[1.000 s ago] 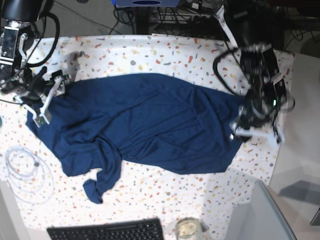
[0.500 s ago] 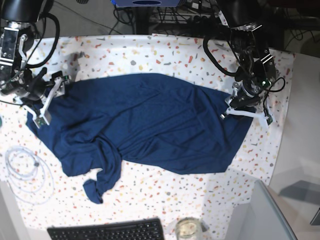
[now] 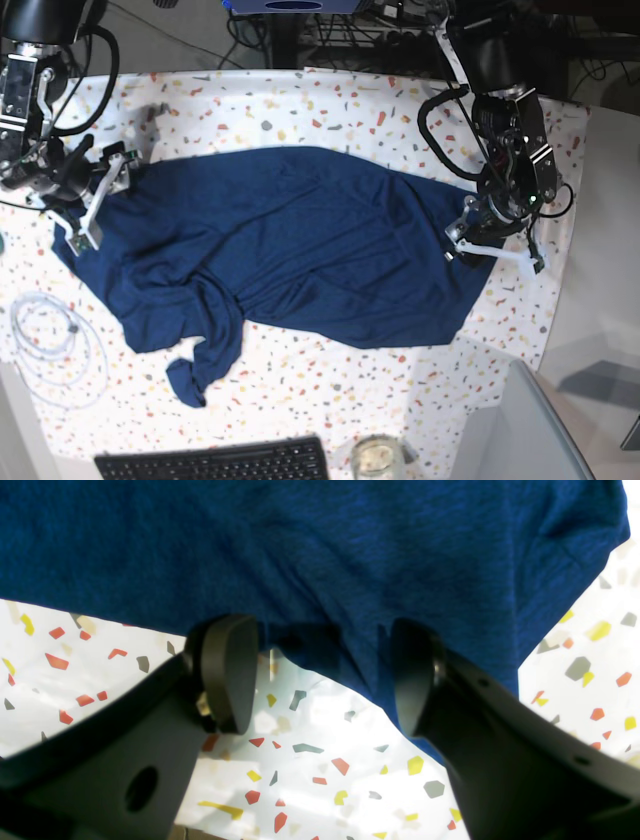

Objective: Layout the t-shirt on the table in an organized manner, then fold the t-shirt properly
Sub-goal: 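Pull the hem corner with the left gripper away from the right gripper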

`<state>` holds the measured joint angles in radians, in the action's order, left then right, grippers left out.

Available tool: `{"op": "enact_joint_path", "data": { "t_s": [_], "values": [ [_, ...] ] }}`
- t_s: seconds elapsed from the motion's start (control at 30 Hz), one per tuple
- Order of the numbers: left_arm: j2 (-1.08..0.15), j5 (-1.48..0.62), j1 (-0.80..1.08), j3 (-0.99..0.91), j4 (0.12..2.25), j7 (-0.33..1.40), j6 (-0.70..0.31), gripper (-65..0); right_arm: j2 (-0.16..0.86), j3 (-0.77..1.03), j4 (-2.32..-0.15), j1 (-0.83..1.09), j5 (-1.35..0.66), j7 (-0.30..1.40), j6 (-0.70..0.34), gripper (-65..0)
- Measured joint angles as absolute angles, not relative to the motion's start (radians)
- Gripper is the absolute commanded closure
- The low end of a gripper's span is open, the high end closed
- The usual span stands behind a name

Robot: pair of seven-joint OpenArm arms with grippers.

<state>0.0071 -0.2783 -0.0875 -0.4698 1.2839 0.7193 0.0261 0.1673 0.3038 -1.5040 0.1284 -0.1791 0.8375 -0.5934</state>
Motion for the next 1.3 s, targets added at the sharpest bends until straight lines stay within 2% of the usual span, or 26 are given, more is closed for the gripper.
{"op": "enact_joint_path", "data": {
  "t_s": [0.27,0.47,0.53,0.7,0.77,0.83,1.07,1.3],
  "values": [
    [-0.005,-0.278,-0.123,-0.471,1.200,0.717,0.026,-39.5,0.167,0.304,-1.504,0.129,-0.179,0.838,-0.593,-39.0],
    [-0.003,-0.279,-0.131,-0.403,1.190,0.718,0.025,-39.0,0.165,0.304,-1.504,0.128,-0.179,0.837,-0.593,-39.0],
    [0.000,-0.282,-0.132,-0.403,1.190,0.718,0.026,-33.9,0.167,0.304,-1.504,0.128,-0.179,0.837,-0.593,-39.0],
    [-0.006,-0.282,-0.133,-0.406,1.196,0.717,0.026,-9.5,0.165,0.304,-1.504,0.128,-0.179,0.837,-0.593,-39.0],
    [-0.005,-0.282,-0.133,-0.406,1.196,0.718,0.026,-3.6,0.166,0.304,-1.504,0.128,-0.179,0.838,-0.593,-39.0],
    [-0.003,-0.282,-0.132,-0.406,1.196,0.718,0.026,-0.3,0.165,0.304,-1.504,0.128,-0.179,0.837,-0.593,-39.0],
    [-0.003,-0.282,-0.131,-0.406,1.203,0.720,0.027,0.0,0.165,0.308,-1.504,0.128,-0.179,0.837,-0.593,-39.0],
    [-0.005,-0.285,-0.115,-0.407,1.270,0.722,0.027,0.0,0.164,0.473,-1.504,0.133,-0.176,0.789,-0.599,-39.0]
  ]
}}
